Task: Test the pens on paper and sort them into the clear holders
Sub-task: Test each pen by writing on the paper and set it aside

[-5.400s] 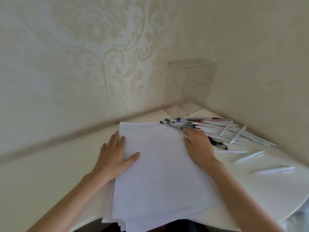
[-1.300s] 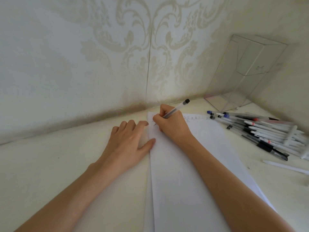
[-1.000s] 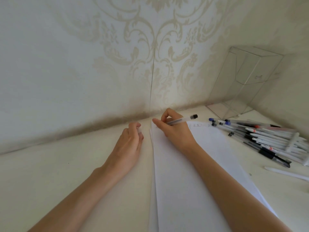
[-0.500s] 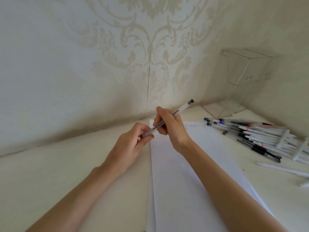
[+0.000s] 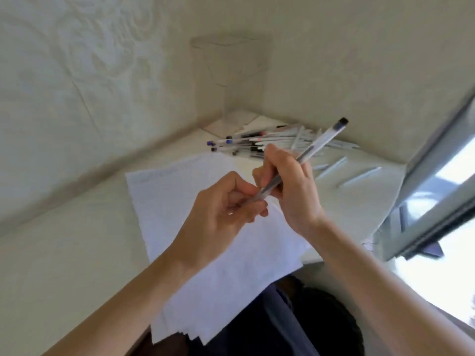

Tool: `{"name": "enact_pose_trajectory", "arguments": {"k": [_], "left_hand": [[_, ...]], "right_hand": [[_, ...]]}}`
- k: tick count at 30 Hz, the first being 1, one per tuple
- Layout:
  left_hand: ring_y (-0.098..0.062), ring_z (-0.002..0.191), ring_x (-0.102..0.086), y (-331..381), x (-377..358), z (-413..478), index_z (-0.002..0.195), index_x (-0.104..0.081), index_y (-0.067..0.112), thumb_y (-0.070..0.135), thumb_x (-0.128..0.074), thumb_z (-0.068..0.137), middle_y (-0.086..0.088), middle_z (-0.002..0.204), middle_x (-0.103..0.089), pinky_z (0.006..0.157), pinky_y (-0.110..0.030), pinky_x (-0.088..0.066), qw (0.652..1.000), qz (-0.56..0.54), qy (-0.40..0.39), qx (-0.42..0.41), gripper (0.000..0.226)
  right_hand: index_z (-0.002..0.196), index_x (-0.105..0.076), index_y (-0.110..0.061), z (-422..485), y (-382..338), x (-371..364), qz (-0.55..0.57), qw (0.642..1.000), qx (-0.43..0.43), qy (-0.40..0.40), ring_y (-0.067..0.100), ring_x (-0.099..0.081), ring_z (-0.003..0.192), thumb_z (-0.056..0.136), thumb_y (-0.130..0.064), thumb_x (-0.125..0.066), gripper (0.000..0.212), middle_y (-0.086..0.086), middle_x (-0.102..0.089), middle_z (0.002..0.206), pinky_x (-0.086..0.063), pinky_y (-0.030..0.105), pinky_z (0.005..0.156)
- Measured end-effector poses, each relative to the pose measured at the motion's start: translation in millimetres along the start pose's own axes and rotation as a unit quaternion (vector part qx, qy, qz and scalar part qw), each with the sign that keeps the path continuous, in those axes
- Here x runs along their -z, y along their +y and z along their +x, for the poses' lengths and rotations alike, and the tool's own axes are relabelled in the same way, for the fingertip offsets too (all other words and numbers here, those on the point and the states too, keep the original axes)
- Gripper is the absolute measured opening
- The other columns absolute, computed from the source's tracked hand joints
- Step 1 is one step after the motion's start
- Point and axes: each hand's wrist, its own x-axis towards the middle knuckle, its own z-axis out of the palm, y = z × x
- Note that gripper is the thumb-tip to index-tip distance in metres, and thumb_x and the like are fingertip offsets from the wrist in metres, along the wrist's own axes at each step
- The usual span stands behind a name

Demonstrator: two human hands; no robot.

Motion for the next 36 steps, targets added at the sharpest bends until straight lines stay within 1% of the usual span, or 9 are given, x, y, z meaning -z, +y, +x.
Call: {"name": "enact_pose_trajectory", "arguments": {"k": [5, 8, 11, 15, 20, 24, 28, 31, 36], "left_hand": [[-0.004, 0.087, -0.062, -10.3, -73.6, 7.8, 0.092, -0.054, 0.010, 0.020, -0.063, 0.086, 0.006, 0.091, -0.069, 0.076, -0.014, -0.042, 0.973, 0.150, -0.172, -0.021, 0.015], [-0.015, 0.126, -0.037, -22.9, -115.8, 12.7, 0.131, -0.039, 0.021, 0.053, -0.048, 0.087, 0.002, 0.141, -0.041, 0.100, -0.026, -0.026, 0.867, 0.436, -0.209, -0.118, 0.055], [-0.020, 0.142, -0.003, -41.5, -131.5, 20.0, 0.147, -0.012, 0.023, 0.062, -0.038, 0.087, -0.004, 0.156, -0.001, 0.113, -0.038, -0.008, 0.786, 0.575, -0.196, -0.115, 0.077], [-0.023, 0.141, -0.014, -64.8, -129.9, 17.5, 0.146, -0.019, 0.021, 0.055, -0.047, 0.087, -0.009, 0.155, -0.013, 0.111, -0.038, -0.016, 0.795, 0.567, -0.190, -0.100, 0.075], [-0.021, 0.140, -0.018, -62.8, -128.3, 17.9, 0.145, -0.024, 0.021, 0.067, -0.034, 0.081, -0.006, 0.153, -0.019, 0.111, -0.034, -0.015, 0.803, 0.557, -0.192, -0.093, 0.079], [-0.014, 0.137, -0.022, -47.5, -112.0, 16.7, 0.141, -0.034, 0.022, 0.070, -0.010, 0.069, 0.001, 0.150, -0.028, 0.110, -0.028, -0.014, 0.824, 0.532, -0.175, -0.091, 0.090], [-0.010, 0.130, -0.032, -38.5, -72.9, 27.5, 0.135, -0.044, 0.023, 0.066, -0.021, 0.073, 0.008, 0.142, -0.038, 0.101, -0.023, -0.021, 0.855, 0.501, -0.112, -0.067, 0.079], [-0.013, 0.124, -0.040, -45.7, -42.2, 39.1, 0.129, -0.051, 0.019, 0.061, -0.033, 0.075, 0.006, 0.136, -0.046, 0.094, -0.018, -0.024, 0.878, 0.471, -0.080, -0.030, 0.071], [-0.021, 0.120, -0.047, -65.6, -9.1, 43.3, 0.124, -0.056, 0.015, 0.050, -0.040, 0.079, -0.002, 0.131, -0.051, 0.096, -0.027, -0.031, 0.877, 0.478, -0.058, -0.001, 0.059]], "right_hand": [[0.050, -0.055, -0.017, -72.2, -15.6, 83.3, -0.118, 0.989, -0.035, 0.079, 0.009, -0.032, 0.036, 0.091, -0.029, -0.042, 0.045, -0.002, -0.040, 0.040, -0.027, 0.017, 0.040], [0.062, -0.055, -0.006, -112.6, -38.1, 144.2, -0.215, 0.967, -0.100, 0.099, 0.012, -0.041, 0.039, 0.093, -0.037, -0.050, 0.044, 0.001, -0.049, 0.046, -0.030, 0.016, 0.042], [0.065, -0.061, -0.020, -146.6, -27.0, 201.6, -0.421, 0.871, -0.249, 0.050, 0.016, -0.055, 0.054, 0.087, -0.042, -0.062, 0.031, -0.002, -0.060, 0.054, -0.033, 0.022, 0.049], [0.077, -0.067, -0.018, -187.3, 39.6, 236.1, -0.450, 0.815, -0.364, 0.029, 0.016, -0.063, 0.073, 0.081, -0.030, -0.069, 0.013, 0.002, -0.070, 0.077, -0.043, 0.025, 0.063], [0.119, -0.056, -0.025, -195.7, 54.6, 240.0, -0.478, 0.780, -0.403, -0.004, 0.010, -0.054, 0.101, 0.079, -0.056, -0.066, 0.051, -0.010, -0.056, 0.106, -0.041, 0.021, 0.081], [0.093, -0.067, -0.022, -165.4, -0.9, 223.9, -0.400, 0.887, -0.226, 0.038, 0.010, -0.057, 0.077, 0.083, -0.062, -0.055, 0.043, -0.004, -0.067, 0.090, -0.040, 0.017, 0.064], [0.085, -0.068, -0.004, -104.0, -39.3, 188.6, -0.270, 0.958, -0.070, 0.061, 0.011, -0.049, 0.063, 0.091, -0.032, -0.052, 0.033, 0.010, -0.068, 0.076, -0.038, 0.017, 0.058], [0.084, -0.065, -0.015, -39.8, -15.9, 170.3, -0.418, 0.905, -0.044, 0.066, 0.012, -0.055, 0.070, 0.094, -0.025, -0.055, 0.017, -0.002, -0.067, 0.084, -0.044, 0.029, 0.065], [0.120, -0.055, -0.011, 19.7, 27.6, 178.3, -0.666, 0.718, -0.129, 0.153, 0.030, -0.046, 0.115, 0.096, -0.021, -0.045, 0.029, 0.012, -0.050, 0.125, -0.042, 0.034, 0.081]]}}
